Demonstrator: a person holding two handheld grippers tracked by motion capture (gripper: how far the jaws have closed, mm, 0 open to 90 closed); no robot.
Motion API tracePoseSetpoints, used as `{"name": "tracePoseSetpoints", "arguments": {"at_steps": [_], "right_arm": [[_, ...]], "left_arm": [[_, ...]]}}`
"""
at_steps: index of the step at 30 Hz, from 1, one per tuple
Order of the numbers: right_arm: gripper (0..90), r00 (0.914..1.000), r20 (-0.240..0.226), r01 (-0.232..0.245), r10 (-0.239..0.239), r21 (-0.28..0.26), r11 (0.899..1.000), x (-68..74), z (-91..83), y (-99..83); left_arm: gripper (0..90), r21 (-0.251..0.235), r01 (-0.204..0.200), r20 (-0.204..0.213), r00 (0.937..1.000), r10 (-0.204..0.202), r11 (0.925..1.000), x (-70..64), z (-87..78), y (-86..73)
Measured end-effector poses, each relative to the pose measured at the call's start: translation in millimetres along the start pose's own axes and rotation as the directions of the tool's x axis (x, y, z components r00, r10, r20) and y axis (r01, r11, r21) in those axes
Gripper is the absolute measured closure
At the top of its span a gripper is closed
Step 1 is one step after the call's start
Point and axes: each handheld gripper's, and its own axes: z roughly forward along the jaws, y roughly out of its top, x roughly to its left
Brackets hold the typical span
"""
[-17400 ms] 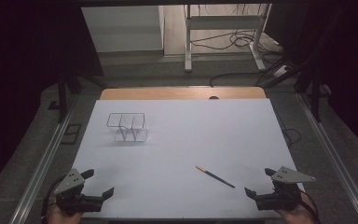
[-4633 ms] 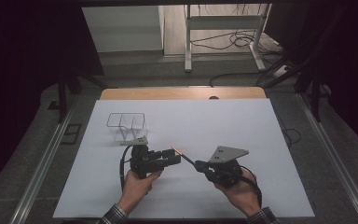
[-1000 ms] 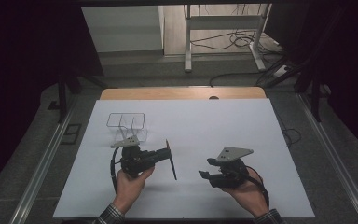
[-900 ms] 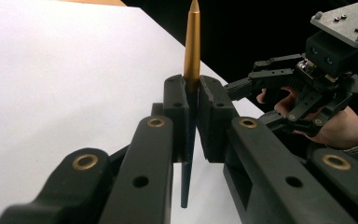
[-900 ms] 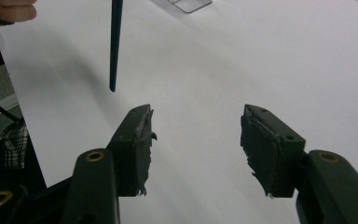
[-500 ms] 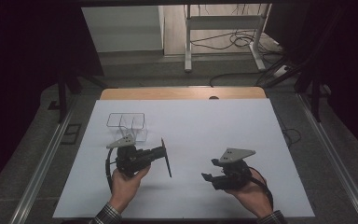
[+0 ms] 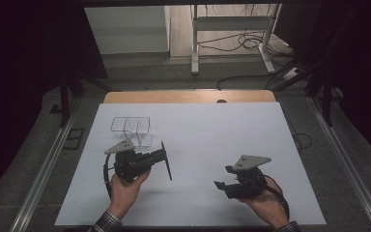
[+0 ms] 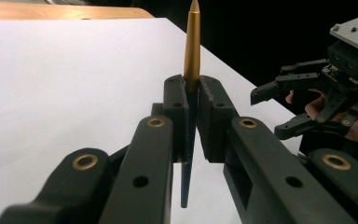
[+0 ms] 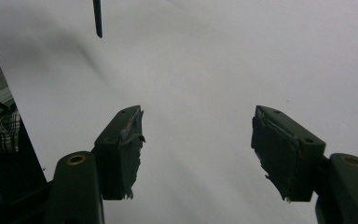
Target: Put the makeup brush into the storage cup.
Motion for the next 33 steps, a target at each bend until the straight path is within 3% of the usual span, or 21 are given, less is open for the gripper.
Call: {"name": "tracePoseSetpoints", "arguments": {"at_steps": [23, 33], "right_arm": [[26.0, 0.9997, 0.025, -0.006, 0.005, 0.031, 1.000, -5.0, -5.3, -14.0], [25.1, 0.9993, 0.036, -0.014, 0.013, 0.032, 0.999, -8.1, -9.9, -19.3]], "left_arm": [[83.1, -0.003, -0.052, -0.088, 0.9948, 0.051, 0.9986, 5.5, -22.1, 5.4], [83.1, -0.010, -0.048, -0.123, 0.9912, 0.047, 0.9988, 12.1, -32.8, 6.6]]}}
